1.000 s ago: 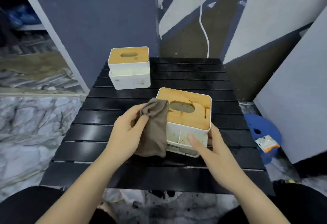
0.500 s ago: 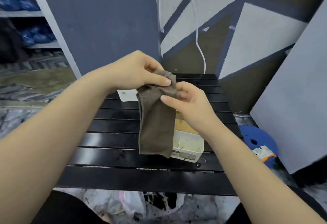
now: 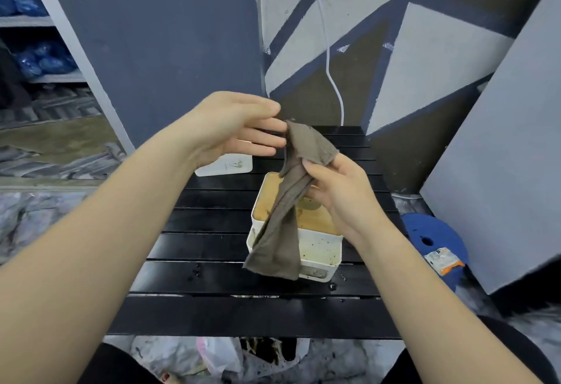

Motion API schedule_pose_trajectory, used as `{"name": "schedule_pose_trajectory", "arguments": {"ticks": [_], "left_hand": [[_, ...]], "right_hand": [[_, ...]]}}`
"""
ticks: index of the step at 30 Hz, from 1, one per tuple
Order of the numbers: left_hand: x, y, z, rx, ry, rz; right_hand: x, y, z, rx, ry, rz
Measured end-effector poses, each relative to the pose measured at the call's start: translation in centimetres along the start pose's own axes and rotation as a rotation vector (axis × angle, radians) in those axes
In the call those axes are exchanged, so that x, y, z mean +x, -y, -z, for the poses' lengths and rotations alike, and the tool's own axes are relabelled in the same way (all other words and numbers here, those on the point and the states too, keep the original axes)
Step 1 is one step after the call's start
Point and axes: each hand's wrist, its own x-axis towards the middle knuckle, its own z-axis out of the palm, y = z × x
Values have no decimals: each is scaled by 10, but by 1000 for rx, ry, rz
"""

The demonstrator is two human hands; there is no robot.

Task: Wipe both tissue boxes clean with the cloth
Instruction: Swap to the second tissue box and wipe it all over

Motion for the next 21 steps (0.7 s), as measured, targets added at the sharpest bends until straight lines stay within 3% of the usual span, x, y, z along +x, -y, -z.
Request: {"name": "schedule_pose_trajectory", "arguments": {"ticks": [3,8,13,17,19,21], "left_hand": [[-8,13,-5,244,-148,-136],[-21,35,-31,464,12,-202],[-14,40,-26,176,112,-125],[-3,42,-14,-140,67,-45],[5,50,-11,-249,41,8],[12,62,-14,-189,59,92]], "right_hand": [[3,4,10,47,33,-22],[5,14,12,55,71,-47],[8,34,21,24,119,-62],[17,52,42,159,165,-119],[25,50,53,305,105,-157],[31,39,59,344,9,-254]]}}
